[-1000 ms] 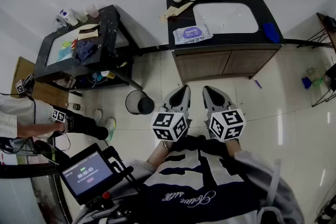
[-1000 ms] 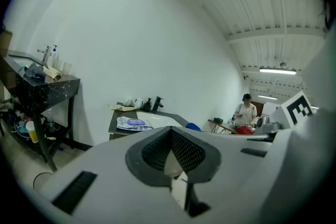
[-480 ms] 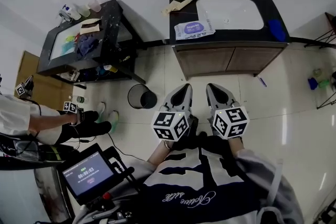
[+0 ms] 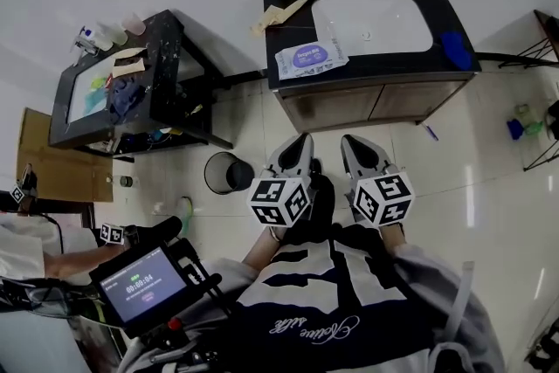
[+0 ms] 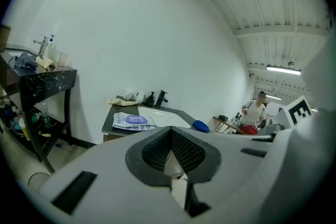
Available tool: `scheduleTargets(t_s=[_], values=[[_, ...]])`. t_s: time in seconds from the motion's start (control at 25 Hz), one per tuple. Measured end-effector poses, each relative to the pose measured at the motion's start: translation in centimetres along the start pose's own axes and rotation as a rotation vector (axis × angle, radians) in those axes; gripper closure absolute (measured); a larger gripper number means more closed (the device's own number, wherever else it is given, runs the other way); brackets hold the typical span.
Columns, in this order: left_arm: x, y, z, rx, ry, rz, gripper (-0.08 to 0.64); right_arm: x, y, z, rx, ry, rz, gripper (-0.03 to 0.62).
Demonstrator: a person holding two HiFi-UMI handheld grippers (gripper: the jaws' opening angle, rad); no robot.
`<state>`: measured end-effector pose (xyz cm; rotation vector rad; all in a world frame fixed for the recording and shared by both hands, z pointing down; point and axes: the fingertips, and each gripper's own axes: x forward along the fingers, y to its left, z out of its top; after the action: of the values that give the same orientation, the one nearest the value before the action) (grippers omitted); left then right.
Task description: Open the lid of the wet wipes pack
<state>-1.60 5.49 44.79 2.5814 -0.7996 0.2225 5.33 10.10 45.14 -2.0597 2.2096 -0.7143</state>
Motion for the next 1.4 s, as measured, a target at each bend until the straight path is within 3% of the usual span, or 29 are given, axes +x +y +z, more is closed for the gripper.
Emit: scheduleTargets(t_s=[0.4, 0.6, 0.8, 1.04, 1.4], values=[[9.3, 8.0, 4.8, 0.057, 0.036, -0.008, 0.561, 10.6, -2.6, 3.8, 0.010, 0.030, -0.038, 0.592], [13.4, 12.3, 5.2, 0.036, 0.090, -0.014, 0.561, 15.0, -4.1, 4.8, 0.028, 0.056, -0.080, 0.592], [17.3, 15.3, 3.5, -0.036, 0.165, -0.019, 0.561, 18.0, -6.0, 5.2, 0.036, 0.082, -0.110, 0.592], [18.7, 15.6, 0.1, -0.102, 0.251, -0.024, 0.561, 17.4, -6.3, 4.5, 0.019, 0.129, -0.125, 0.592], [19.9, 17.2, -1.6, -0.168, 0.288, 0.052, 0.561, 18.7, -7.6, 4.4, -0.036, 0.227, -0.079, 0.591]])
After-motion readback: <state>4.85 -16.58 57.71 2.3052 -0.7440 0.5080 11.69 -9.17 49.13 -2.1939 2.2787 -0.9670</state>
